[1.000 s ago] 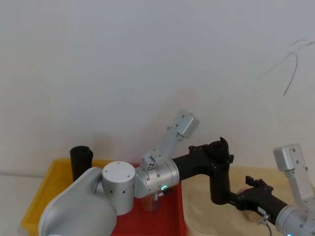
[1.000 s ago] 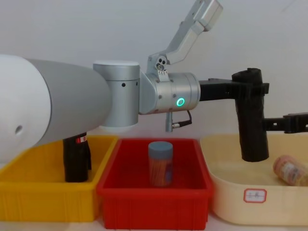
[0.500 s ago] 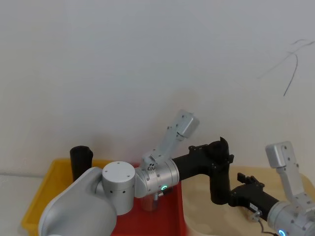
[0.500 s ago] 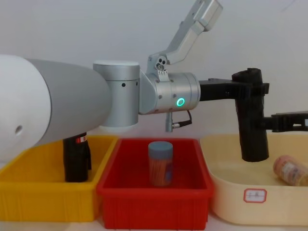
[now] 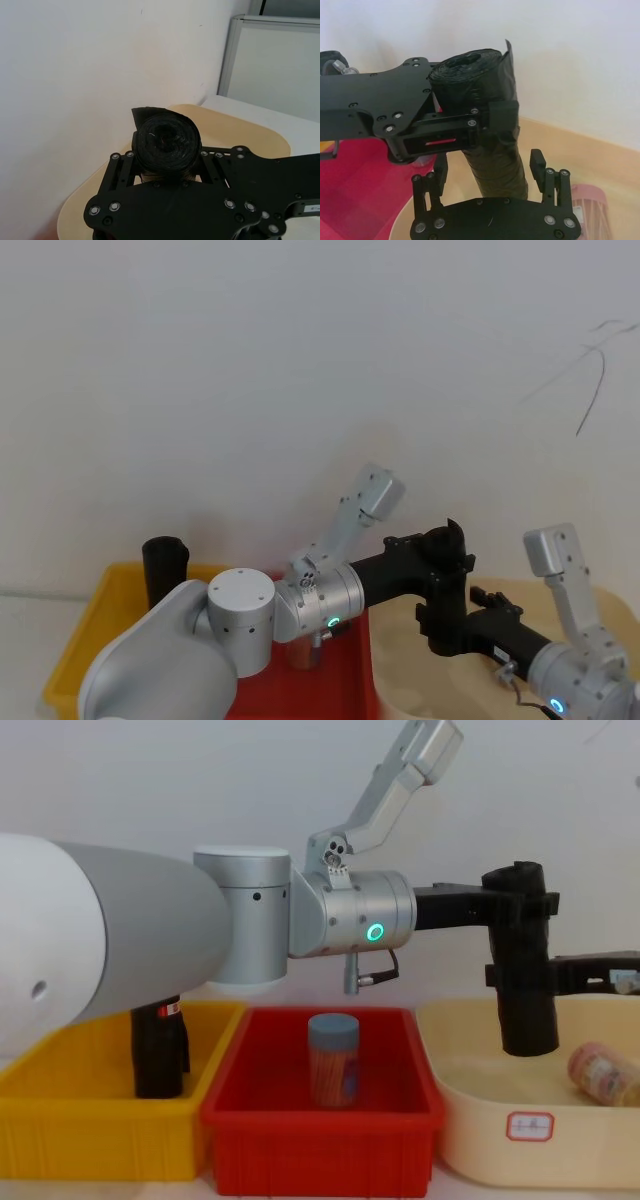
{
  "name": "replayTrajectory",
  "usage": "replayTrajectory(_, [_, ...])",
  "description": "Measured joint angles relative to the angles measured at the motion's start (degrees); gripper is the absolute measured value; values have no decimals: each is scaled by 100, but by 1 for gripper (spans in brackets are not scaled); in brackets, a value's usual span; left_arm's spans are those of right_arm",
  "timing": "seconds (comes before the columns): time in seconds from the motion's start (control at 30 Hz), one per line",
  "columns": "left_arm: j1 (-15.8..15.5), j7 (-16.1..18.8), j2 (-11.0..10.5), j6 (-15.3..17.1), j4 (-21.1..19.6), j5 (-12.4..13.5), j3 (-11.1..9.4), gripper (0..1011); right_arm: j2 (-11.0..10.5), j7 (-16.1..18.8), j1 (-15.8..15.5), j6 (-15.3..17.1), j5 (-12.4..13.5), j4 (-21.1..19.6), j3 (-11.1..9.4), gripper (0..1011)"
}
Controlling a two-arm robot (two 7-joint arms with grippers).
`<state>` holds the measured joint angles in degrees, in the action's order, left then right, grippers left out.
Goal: Pick up the garbage bag with the one hand and transfer it to the other hand.
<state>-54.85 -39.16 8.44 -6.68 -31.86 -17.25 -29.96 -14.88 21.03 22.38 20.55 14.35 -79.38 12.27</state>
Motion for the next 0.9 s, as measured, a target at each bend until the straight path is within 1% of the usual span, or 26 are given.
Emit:
replayTrajectory(0.4, [0, 0, 0, 0, 0, 0, 0, 506, 89, 11, 214, -160, -10, 345, 136, 1000])
replayTrajectory(0.53, [0, 0, 0, 0, 0, 0, 0, 506, 104, 7, 251, -196, -12, 407, 160, 945])
replayTrajectory(0.67, [0, 0, 0, 0, 0, 0, 0, 506, 117, 2, 283, -223, -14, 462, 180, 841])
replayTrajectory(0.7, [0, 0, 0, 0, 0, 0, 0, 506, 119, 2, 288, -226, -15, 471, 184, 841])
replayTrajectory(0.73, [0, 0, 0, 0, 0, 0, 0, 506, 121, 1, 292, -230, -16, 476, 187, 781])
replayTrajectory(0.83, [0, 0, 0, 0, 0, 0, 0, 506, 128, -1, 307, -240, -17, 499, 196, 712])
replayTrajectory(0.9, [0, 0, 0, 0, 0, 0, 0, 506, 130, -2, 315, -244, -18, 512, 202, 630])
